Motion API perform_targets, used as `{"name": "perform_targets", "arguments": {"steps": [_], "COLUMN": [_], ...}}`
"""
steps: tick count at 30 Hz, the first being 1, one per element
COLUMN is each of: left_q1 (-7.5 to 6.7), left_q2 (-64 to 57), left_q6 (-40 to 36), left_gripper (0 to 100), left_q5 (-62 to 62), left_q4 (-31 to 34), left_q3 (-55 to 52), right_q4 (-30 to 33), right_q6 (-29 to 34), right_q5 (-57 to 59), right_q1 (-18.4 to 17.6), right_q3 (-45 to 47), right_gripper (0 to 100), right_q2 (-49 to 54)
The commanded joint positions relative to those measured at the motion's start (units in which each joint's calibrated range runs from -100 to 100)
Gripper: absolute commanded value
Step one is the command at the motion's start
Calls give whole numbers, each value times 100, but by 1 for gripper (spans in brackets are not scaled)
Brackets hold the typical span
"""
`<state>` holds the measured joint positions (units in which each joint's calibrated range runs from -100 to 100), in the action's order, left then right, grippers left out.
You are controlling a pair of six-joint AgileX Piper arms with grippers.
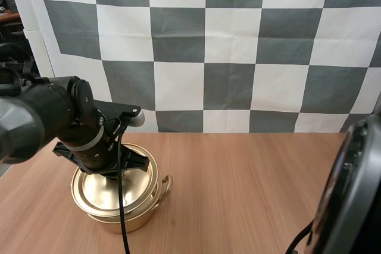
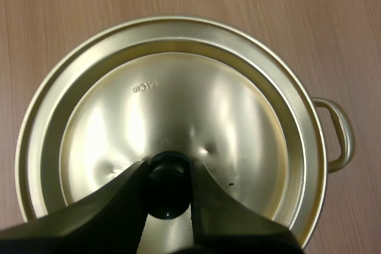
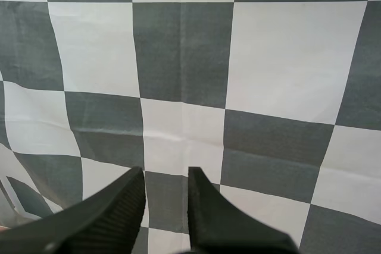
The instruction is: Open the pot, put the car inside, and close it
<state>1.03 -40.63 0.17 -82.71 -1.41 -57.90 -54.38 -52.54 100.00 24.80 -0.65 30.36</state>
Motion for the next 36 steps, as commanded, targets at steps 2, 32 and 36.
{"name": "perform_targets", "arguments": {"steps": [2, 32, 36], "left_q1": [4, 4, 4], "left_q2": [-4, 636, 636], "left_q6": [-3, 178, 58], "left_gripper": [0, 0, 0], "left_q5": [80, 466, 390], "left_q4": [-4, -260, -260], "left_q3": [-18, -93, -98], "right_q4": [-2, 145, 145], "right_q6": [-1, -1, -1], "right_q5": [0, 0, 0], "right_q1": [5, 5, 5], "right_q3": [5, 5, 5], "right_gripper": [42, 35, 35], "right_q2": [1, 1, 1]}}
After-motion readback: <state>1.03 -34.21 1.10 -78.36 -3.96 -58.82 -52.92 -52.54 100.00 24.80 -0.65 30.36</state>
